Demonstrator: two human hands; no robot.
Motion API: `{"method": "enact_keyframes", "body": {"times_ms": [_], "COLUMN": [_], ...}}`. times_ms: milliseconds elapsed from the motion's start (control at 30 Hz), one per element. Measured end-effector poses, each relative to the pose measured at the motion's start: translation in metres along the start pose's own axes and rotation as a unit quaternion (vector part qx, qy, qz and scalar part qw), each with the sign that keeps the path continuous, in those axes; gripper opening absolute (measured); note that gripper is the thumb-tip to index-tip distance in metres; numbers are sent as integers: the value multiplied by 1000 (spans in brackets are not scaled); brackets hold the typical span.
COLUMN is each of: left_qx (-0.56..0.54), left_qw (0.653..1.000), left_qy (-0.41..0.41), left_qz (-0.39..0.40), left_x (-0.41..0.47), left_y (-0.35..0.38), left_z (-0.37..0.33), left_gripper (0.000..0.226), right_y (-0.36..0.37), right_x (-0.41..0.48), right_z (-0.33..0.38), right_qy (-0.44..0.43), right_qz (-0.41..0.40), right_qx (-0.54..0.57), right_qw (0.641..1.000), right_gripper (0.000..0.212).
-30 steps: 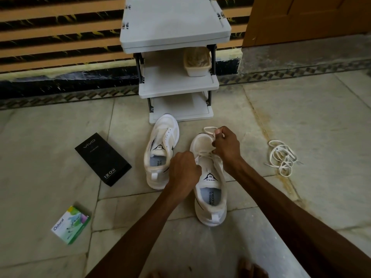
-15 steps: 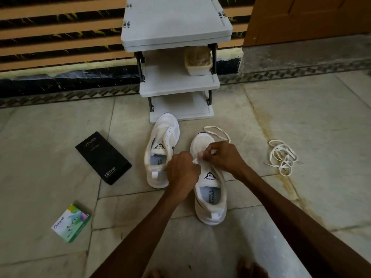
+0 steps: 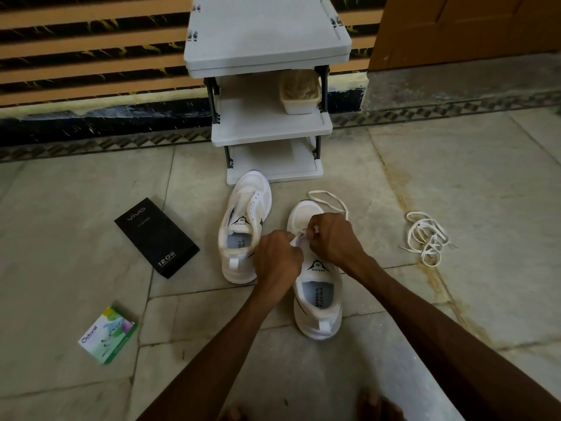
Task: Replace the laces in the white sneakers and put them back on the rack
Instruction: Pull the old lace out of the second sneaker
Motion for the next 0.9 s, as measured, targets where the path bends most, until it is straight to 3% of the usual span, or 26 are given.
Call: {"method": "enact_keyframes", "body": {"times_ms": [167, 267, 333, 400, 467, 633, 733, 800, 833, 900], "left_qx": [-9, -12, -10, -5, 24, 88, 113, -52, -216, -478], "left_qw": [1000, 999, 998, 994, 988, 972, 970, 984, 958, 834], "left_qy": [4, 2, 25, 55, 85, 130, 123, 14, -85, -233], "left_qz": [-1, 29, 58, 95, 125, 172, 174, 168, 168, 147], "left_x": [-1, 5, 8, 8, 9, 18, 25, 32, 35, 36], "left_y": [0, 3, 8, 14, 20, 28, 30, 27, 28, 34], "left_z": [-3, 2, 0, -5, -11, -19, -25, -15, -5, 13], "left_gripper": [25, 38, 43, 50, 50, 38, 32, 31, 33, 31], "right_y": [-4, -9, -12, -15, -24, -22, -22, -20, -19, -13], "right_x": [3, 2, 1, 1, -3, -24, -29, -28, -30, -33], "right_z": [-10, -36, -48, -53, -51, -24, -17, -25, -32, -43], "right_qy": [45, 147, 164, 142, 124, 88, 75, 96, 119, 158], "right_qz": [1, -53, -69, -46, -58, 36, 7, -11, -14, -21], "right_qx": [21, 136, 177, 101, 9, -41, -78, -66, -40, 28], "right_qw": [999, 978, 968, 984, 991, 995, 994, 993, 992, 987], "right_gripper": [17, 13, 10, 37, 51, 34, 19, 16, 14, 11]}}
Point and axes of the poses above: each hand's wrist, its own x-axis towards the middle knuckle, its own y-axis out of the palm, z = x × y, the point moved 6 cm from there along x, towards the middle knuckle, and after that the axes turned 14 degrees about -x, right-handed, at the moved point
